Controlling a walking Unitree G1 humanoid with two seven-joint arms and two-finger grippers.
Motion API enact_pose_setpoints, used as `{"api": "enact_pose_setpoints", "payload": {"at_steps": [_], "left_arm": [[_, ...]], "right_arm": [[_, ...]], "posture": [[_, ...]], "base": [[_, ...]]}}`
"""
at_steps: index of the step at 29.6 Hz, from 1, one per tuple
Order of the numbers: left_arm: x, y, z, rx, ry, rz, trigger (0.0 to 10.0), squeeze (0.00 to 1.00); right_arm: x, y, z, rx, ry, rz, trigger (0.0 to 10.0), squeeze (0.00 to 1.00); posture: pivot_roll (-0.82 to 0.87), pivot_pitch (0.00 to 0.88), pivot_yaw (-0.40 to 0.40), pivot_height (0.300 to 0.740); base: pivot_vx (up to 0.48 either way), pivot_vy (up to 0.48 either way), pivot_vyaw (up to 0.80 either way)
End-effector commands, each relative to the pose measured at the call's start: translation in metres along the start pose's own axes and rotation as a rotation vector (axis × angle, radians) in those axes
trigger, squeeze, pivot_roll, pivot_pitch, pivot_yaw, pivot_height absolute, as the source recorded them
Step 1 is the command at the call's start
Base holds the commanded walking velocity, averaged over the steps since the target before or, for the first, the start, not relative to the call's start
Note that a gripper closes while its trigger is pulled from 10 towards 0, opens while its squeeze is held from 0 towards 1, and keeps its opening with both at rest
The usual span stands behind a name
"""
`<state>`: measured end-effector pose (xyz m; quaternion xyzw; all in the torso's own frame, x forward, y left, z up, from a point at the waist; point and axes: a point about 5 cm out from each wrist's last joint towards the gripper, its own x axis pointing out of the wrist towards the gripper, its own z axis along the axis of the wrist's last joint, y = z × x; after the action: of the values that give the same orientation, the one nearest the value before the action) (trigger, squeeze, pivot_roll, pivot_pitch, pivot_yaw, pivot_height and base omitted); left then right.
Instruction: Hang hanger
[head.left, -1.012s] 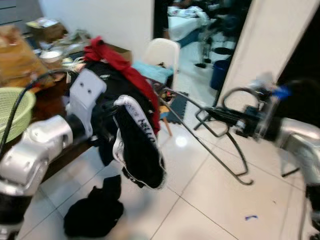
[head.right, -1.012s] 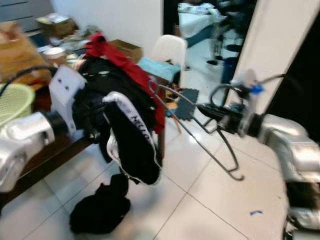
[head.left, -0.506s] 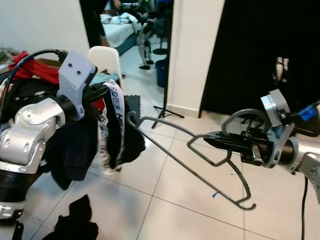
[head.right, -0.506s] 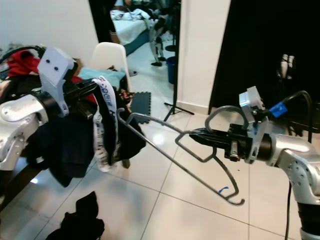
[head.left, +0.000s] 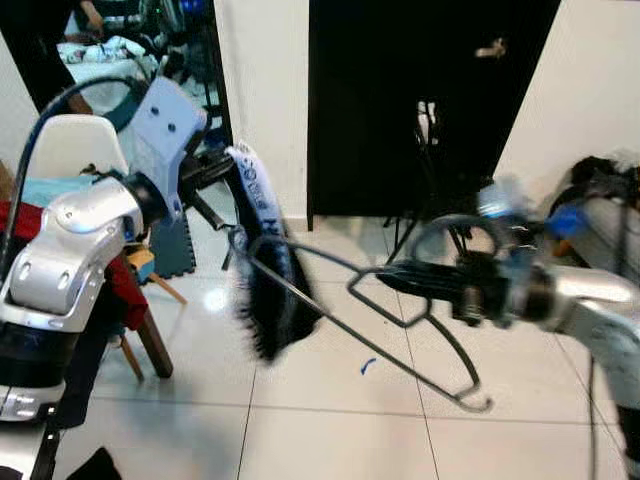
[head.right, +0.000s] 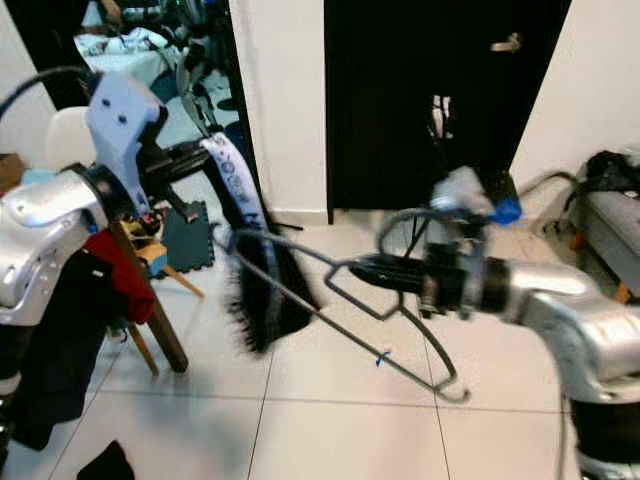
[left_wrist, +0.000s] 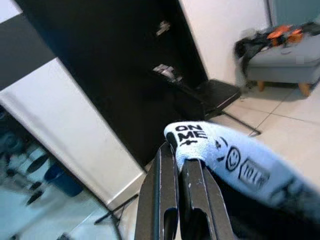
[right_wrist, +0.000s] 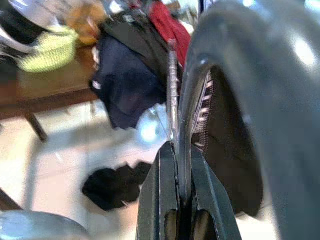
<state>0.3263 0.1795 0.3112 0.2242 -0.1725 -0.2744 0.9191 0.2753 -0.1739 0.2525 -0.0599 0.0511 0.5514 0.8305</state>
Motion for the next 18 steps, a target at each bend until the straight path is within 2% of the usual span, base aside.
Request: {"api": "enact_pose_setpoints", "payload": {"at_steps": [1, 2, 5, 9, 12, 14, 18], "left_arm": [[0.002, -0.004, -0.002, -0.003, 0.005, -0.012, 10.0, 0.0], [0.002, -0.004, -0.002, -0.003, 0.005, -0.012, 10.0, 0.0], [0.004, -0.007, -0.001, -0.009, 0.004, -0.019, 10.0, 0.0], [0.005, -0.01, 0.001, -0.015, 0.0, -0.025, 10.0, 0.0], [0.006, -0.012, 0.002, -0.018, -0.003, -0.03, 10.0, 0.0], [0.006, -0.014, 0.002, -0.015, -0.005, -0.034, 10.0, 0.0], [0.007, -0.014, 0.001, -0.01, -0.002, -0.033, 10.0, 0.0]], "right_arm": [[0.007, -0.006, -0.004, -0.008, 0.09, -0.066, 10.0, 0.0], [0.007, -0.006, -0.004, -0.008, 0.09, -0.066, 10.0, 0.0], [0.011, -0.017, -0.009, -0.011, 0.172, -0.174, 10.0, 0.0], [0.013, -0.022, -0.006, -0.013, 0.182, -0.223, 10.0, 0.0], [0.016, -0.024, -0.001, 0.002, 0.141, -0.234, 10.0, 0.0], [0.018, -0.019, 0.006, 0.049, 0.039, -0.169, 10.0, 0.0], [0.018, -0.013, 0.009, 0.062, -0.003, -0.114, 10.0, 0.0]], "posture": [[-0.09, 0.0, 0.004, 0.74], [-0.09, 0.0, 0.004, 0.74], [-0.09, 0.0, 0.004, 0.74], [-0.09, 0.0, -0.001, 0.74], [-0.09, 0.0, -0.004, 0.74], [-0.09, 0.0, -0.004, 0.74], [-0.09, 0.0, -0.004, 0.74]], "base": [[0.0, 0.0, 0.0], [0.0, 0.0, 0.0], [0.0, 0.0, 0.0], [0.0, 0.0, 0.0], [0.0, 0.0, 0.0], [0.0, 0.0, 0.0], [0.0, 0.0, 0.0]]}}
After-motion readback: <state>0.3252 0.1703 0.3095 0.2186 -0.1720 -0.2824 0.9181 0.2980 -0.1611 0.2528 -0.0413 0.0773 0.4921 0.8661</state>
